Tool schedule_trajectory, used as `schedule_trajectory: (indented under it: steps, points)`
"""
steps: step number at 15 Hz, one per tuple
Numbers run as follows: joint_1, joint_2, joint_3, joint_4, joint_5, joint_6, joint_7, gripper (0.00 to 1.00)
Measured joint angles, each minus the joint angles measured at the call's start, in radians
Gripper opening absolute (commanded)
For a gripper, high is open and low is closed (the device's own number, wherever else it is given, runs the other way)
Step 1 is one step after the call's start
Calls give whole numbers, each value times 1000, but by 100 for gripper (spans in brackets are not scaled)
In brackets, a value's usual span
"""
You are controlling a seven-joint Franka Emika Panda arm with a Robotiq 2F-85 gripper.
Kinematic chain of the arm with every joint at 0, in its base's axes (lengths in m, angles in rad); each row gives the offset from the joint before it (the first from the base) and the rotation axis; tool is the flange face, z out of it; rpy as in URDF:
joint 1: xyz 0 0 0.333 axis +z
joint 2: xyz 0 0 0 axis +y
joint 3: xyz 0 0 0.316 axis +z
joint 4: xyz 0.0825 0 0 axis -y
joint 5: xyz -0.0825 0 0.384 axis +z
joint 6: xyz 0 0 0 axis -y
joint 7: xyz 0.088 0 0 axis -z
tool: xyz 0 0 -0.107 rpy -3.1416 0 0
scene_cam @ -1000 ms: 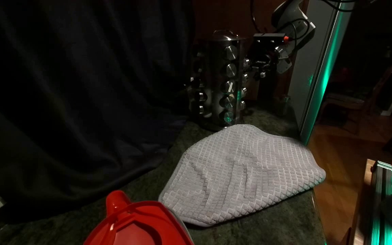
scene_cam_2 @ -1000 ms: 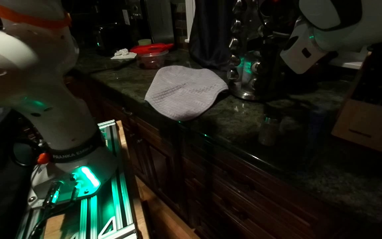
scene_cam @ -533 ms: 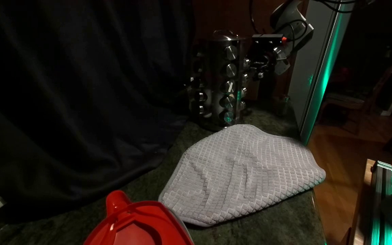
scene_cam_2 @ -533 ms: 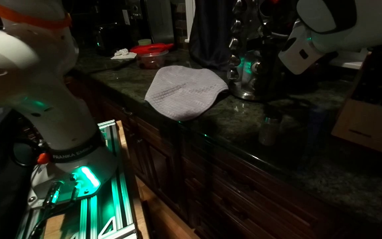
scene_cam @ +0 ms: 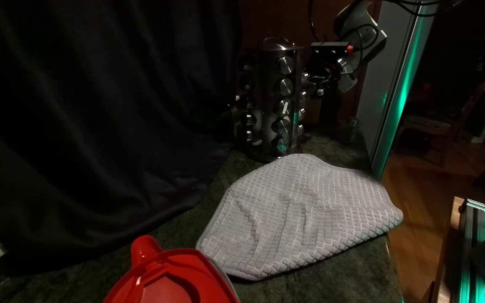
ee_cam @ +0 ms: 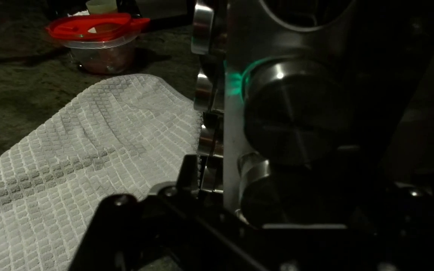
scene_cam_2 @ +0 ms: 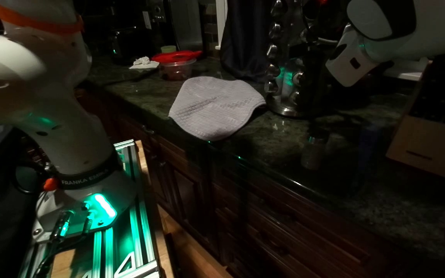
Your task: Take a jar out of the stand
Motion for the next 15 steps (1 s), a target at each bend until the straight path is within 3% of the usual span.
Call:
schedule_trajectory:
  steps: [15]
  points:
    - [0, 10, -3, 19, 0, 1, 0, 100]
